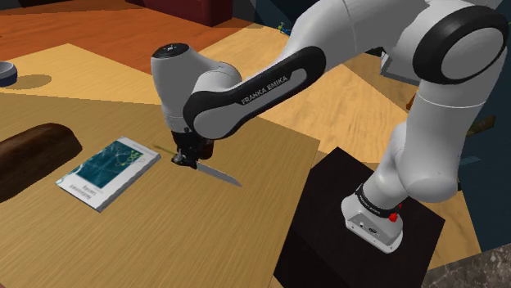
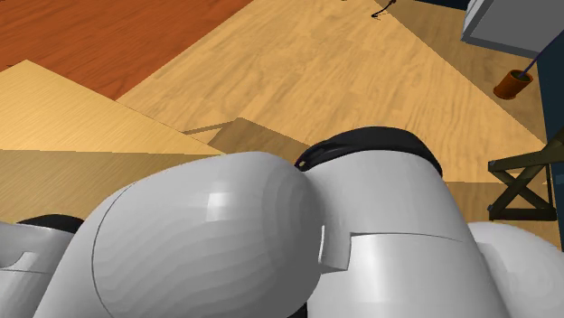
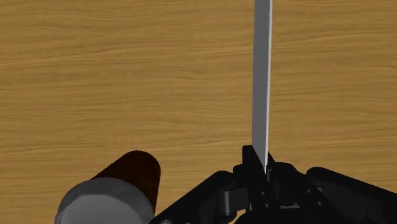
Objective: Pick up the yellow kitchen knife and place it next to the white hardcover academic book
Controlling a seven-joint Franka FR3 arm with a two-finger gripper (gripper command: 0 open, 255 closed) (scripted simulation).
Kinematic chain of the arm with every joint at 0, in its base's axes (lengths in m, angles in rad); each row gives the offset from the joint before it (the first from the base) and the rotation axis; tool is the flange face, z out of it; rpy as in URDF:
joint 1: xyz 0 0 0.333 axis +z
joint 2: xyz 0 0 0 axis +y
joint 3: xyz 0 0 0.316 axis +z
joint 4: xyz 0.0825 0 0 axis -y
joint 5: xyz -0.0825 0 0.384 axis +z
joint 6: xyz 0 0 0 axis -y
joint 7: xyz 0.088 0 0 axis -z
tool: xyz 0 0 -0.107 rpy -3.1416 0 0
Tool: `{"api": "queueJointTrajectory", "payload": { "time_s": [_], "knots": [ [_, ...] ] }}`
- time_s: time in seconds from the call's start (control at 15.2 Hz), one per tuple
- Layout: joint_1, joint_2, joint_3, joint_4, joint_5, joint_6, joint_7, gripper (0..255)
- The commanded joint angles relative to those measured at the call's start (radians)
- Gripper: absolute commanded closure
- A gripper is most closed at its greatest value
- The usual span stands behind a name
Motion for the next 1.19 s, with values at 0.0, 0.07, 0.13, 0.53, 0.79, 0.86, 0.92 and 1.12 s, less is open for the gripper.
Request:
{"api": "queueJointTrajectory", "payload": {
  "time_s": [0.0,0.07,0.13,0.53,0.79,0.86,0.92,1.12],
  "knots": [
    [0.028,0.060,0.005,0.080,-0.017,-0.022,0.037,255],
    [0.044,0.092,0.007,0.126,-0.025,-0.037,0.054,255],
    [0.059,0.125,0.008,0.174,-0.033,-0.054,0.070,255],
    [0.164,0.346,0.006,0.521,-0.077,-0.183,0.149,255],
    [0.251,0.552,-0.005,0.871,-0.100,-0.325,0.178,255],
    [0.280,0.628,-0.010,1.005,-0.105,-0.382,0.180,255],
    [0.317,0.737,-0.018,1.202,-0.110,-0.467,0.175,255],
    [0.310,0.725,-0.018,1.139,-0.110,-0.417,0.179,255]
  ]
}}
